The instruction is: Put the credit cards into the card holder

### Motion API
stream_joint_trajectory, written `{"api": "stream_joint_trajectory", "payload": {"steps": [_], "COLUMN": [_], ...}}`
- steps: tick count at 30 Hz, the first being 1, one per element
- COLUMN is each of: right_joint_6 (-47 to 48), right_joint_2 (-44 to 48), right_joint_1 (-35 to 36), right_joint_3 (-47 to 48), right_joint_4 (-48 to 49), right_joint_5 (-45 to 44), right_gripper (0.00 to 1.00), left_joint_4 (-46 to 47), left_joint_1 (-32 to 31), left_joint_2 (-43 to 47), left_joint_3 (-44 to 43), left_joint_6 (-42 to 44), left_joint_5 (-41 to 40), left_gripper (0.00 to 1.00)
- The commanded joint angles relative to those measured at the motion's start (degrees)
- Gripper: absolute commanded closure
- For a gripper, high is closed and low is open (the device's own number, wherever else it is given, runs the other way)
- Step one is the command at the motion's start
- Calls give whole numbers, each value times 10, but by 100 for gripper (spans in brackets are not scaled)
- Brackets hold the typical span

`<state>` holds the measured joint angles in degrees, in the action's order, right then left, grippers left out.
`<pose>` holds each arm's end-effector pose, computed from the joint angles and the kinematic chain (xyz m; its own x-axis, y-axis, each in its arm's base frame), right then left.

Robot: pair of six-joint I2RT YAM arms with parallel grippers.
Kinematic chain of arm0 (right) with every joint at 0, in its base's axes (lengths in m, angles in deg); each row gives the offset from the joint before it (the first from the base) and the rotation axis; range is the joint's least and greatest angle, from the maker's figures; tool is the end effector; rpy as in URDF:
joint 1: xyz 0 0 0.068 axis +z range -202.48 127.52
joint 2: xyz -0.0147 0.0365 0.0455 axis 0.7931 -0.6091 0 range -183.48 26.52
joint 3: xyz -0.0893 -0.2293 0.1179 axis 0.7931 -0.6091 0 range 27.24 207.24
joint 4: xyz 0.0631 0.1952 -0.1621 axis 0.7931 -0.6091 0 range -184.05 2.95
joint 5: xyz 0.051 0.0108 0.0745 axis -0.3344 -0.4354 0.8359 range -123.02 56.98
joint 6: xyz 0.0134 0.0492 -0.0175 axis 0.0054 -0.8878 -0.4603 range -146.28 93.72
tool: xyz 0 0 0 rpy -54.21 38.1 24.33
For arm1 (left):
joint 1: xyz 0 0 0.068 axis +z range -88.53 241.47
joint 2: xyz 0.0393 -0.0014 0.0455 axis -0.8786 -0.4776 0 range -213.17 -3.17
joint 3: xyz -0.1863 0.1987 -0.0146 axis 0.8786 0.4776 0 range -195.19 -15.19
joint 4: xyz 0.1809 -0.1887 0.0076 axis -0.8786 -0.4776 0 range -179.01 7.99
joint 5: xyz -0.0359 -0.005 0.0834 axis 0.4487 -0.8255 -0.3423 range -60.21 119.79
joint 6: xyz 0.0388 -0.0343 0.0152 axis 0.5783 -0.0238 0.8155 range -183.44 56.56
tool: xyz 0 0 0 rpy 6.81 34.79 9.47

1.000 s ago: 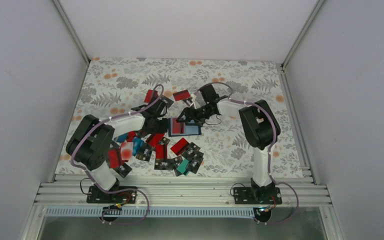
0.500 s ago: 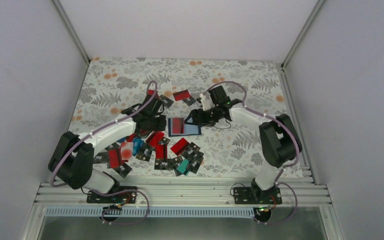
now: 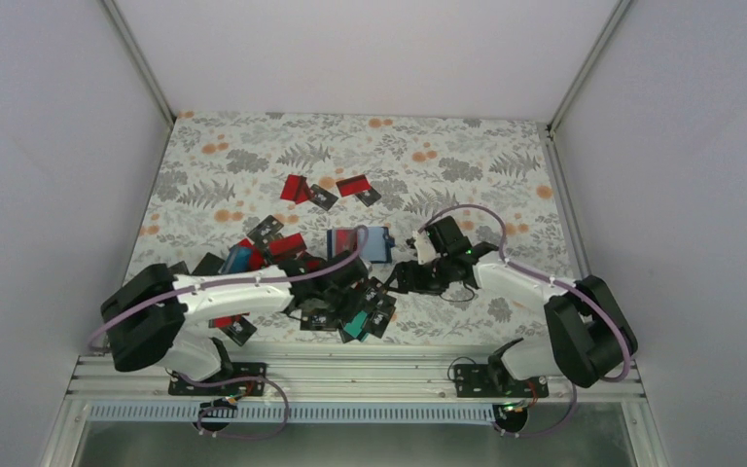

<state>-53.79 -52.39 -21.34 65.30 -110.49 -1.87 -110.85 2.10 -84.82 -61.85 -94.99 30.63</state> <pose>0.1952 0.1394 0.1637 -0.9771 -0.1285 -0.1695 -0.2066 0.7619 0.6139 0.1346 -0.2285 0.1848 -0.8417 0.3944 -0.3687 0.4966 0.8335 -0.2420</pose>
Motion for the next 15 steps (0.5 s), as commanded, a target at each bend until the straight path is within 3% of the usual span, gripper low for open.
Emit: {"api": "stream_joint_trajectory", "payload": {"steps": [1, 6, 15], "right_joint_6": [-24, -56, -79], "right_joint_2": [29, 61, 128], "right_joint_1": [19, 40, 52], "right_joint_3": [-34, -76, -110], "right_joint_4": [16, 23, 1], "right_joint_5": [-19, -15, -16], "right_gripper": [25, 25, 25], "left_joint_4": [50, 78, 72], "left_joint_1": [-42, -70, -108], "left_joint_2": [-45, -96, -145], "left_joint_3": [5, 9, 14], "left_joint_6": [-33, -61, -95], "left_joint_5": [-3, 5, -18], "left_gripper": [60, 59, 47]}}
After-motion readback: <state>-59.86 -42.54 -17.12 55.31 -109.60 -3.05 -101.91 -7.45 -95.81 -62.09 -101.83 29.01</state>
